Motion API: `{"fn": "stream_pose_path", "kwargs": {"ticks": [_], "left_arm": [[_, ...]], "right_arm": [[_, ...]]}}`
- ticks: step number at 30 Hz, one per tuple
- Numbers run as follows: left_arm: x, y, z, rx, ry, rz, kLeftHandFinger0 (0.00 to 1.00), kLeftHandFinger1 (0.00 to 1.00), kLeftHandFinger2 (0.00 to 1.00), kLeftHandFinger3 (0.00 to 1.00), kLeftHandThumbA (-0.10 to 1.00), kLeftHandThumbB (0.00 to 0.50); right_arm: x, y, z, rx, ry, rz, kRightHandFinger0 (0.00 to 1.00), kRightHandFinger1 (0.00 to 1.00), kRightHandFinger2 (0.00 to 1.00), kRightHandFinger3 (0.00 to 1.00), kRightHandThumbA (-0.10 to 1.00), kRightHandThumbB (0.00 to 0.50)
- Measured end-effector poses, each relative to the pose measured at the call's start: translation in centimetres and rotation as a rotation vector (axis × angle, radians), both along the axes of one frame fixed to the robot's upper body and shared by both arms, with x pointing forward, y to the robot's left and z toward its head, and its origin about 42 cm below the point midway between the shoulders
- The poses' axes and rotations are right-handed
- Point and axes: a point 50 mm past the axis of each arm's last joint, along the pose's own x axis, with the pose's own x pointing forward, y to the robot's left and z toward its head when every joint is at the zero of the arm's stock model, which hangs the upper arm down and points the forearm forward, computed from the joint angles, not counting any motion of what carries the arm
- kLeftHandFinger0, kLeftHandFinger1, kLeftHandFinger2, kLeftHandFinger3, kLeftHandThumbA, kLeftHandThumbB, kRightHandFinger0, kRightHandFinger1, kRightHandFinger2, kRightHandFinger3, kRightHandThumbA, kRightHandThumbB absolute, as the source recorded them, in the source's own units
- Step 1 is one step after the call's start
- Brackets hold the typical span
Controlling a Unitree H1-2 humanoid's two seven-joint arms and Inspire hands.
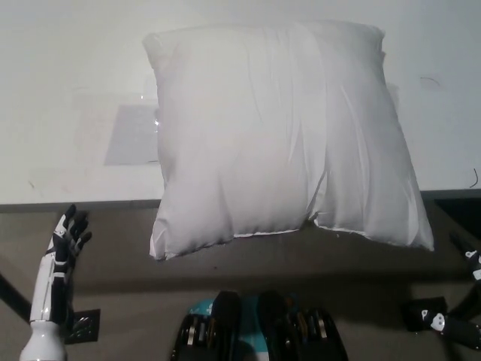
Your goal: The robot uses both hands to lift the pillow and then drops it on the table
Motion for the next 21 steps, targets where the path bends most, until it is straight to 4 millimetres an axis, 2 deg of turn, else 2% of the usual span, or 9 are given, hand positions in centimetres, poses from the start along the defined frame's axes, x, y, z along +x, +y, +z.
{"fn": "stream_pose_path", "kwargs": {"ticks": [2, 3, 4, 5, 6, 8, 12, 15, 21], "left_arm": [[0.0, 0.0, 0.4, -0.003, -0.014, -0.002, 1.00, 1.00, 1.00, 1.00, 1.00, 0.142], [0.0, 0.0, 0.6, -0.005, -0.021, -0.003, 1.00, 1.00, 1.00, 1.00, 1.00, 0.154], [0.1, 0.0, 0.9, -0.006, -0.031, -0.003, 1.00, 1.00, 1.00, 1.00, 1.00, 0.179], [0.3, 0.0, 1.4, -0.006, -0.048, -0.002, 1.00, 1.00, 1.00, 1.00, 1.00, 0.187], [0.5, 0.2, 1.7, -0.006, -0.058, -0.001, 1.00, 1.00, 1.00, 1.00, 1.00, 0.190], [1.4, 0.7, 3.4, 0.000, -0.106, 0.003, 1.00, 1.00, 1.00, 1.00, 1.00, 0.173], [3.7, 1.3, 8.1, 0.017, -0.237, 0.000, 1.00, 1.00, 1.00, 1.00, 1.00, 0.190], [5.2, 1.3, 10.6, 0.011, -0.308, -0.006, 1.00, 1.00, 1.00, 1.00, 1.00, 0.212], [7.9, 1.6, 14.5, 0.000, -0.401, -0.005, 1.00, 1.00, 1.00, 1.00, 1.00, 0.219]], "right_arm": [[0.0, 0.0, 0.8, 0.046, -0.036, -0.018, 1.00, 1.00, 1.00, 1.00, 1.00, 0.191], [0.0, -0.1, 1.2, 0.066, -0.054, -0.027, 1.00, 1.00, 1.00, 1.00, 1.00, 0.289], [0.1, -0.3, 1.9, 0.084, -0.080, -0.035, 1.00, 1.00, 1.00, 1.00, 1.00, 0.331], [0.2, -0.9, 2.8, 0.102, -0.115, -0.050, 1.00, 1.00, 1.00, 1.00, 1.00, 0.333], [0.5, -1.2, 3.4, 0.108, -0.138, -0.057, 1.00, 1.00, 1.00, 1.00, 1.00, 0.428], [1.5, -2.5, 5.6, 0.119, -0.214, -0.078, 1.00, 1.00, 1.00, 1.00, 1.00, 0.487], [4.1, -4.3, 11.7, 0.111, -0.390, -0.088, 1.00, 1.00, 1.00, 1.00, 1.00, 0.489], [5.2, -4.6, 15.1, 0.108, -0.482, -0.083, 1.00, 1.00, 1.00, 1.00, 1.00, 0.500], [7.1, -4.6, 18.2, 0.132, -0.517, -0.087, 1.00, 1.00, 1.00, 1.00, 1.00, 0.481]]}}
